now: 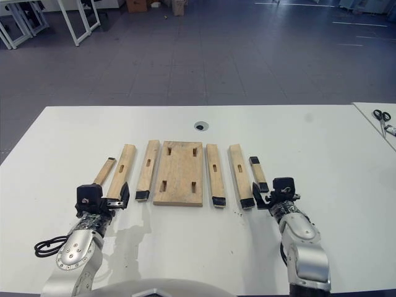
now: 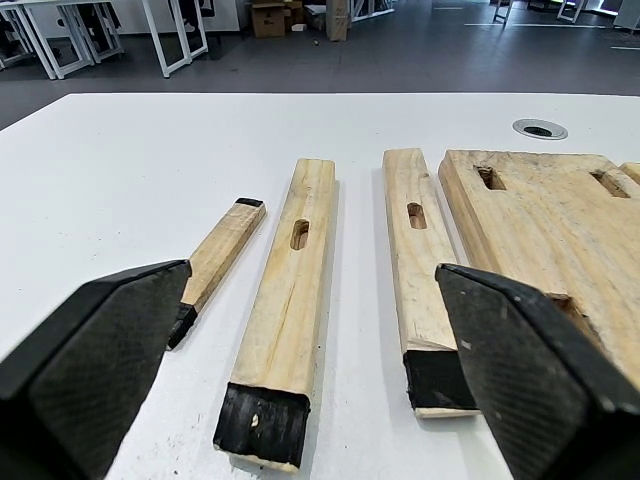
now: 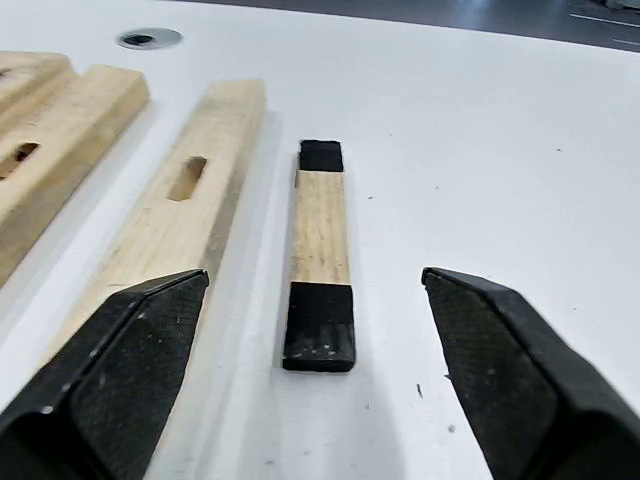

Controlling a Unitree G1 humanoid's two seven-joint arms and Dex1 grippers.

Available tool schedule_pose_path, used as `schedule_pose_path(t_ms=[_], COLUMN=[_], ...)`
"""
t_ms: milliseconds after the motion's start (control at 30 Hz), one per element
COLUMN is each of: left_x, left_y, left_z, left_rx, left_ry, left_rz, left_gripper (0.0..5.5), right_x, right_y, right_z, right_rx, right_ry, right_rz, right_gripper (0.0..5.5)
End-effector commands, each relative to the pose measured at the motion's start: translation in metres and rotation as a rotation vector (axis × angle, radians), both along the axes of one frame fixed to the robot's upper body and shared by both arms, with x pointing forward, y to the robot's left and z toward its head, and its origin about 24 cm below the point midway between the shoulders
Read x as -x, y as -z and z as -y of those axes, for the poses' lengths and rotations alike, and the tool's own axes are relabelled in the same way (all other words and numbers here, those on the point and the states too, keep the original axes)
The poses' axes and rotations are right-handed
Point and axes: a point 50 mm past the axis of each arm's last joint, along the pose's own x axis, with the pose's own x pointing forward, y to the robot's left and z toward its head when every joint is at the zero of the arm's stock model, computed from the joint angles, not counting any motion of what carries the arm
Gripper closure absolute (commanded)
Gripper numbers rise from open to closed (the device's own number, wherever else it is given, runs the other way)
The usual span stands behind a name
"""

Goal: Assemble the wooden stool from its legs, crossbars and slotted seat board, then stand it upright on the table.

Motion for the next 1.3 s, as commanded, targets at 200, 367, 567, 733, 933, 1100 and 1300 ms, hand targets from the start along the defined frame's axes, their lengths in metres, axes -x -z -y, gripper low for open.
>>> schedule_pose_path(t_ms=[200,367,567,733,933,1100,1300], left_x=[-0.004,-0.004,-0.003,-0.004,-0.035,-0.09,-0.129], left_y=[0.002,0.004,0.004,0.005,0.01,-0.042,-0.056], left_z=[0.003,0.002,0.0,0.0,-0.008,0.02,0.007], left_rx=[-0.002,-0.002,-0.002,0.013,0.098,0.623,1.283], left_ry=[0.008,0.015,0.012,0.006,0.072,0.4,0.452], left_rz=[-0.003,-0.007,-0.007,-0.007,-0.035,0.082,0.078], left_gripper=[0.98,0.98,0.98,0.98,0.98,0.98,0.98], right_x=[0.001,0.008,0.022,0.022,-0.03,-0.08,-0.058], right_y=[0.037,0.066,0.076,0.077,0.016,-0.091,-0.086], right_z=[0.003,0.005,0.011,0.016,0.03,-0.06,-0.136], right_rx=[-0.018,-0.131,-0.097,-0.136,-0.165,-0.124,-0.195], right_ry=[-0.063,-0.033,-0.058,-0.01,0.153,-0.239,-0.62], right_rz=[-0.1,-0.274,-0.369,-0.379,-0.061,0.368,0.452], right_gripper=[1.55,2.06,3.07,3.87,4.23,4.23,4.23])
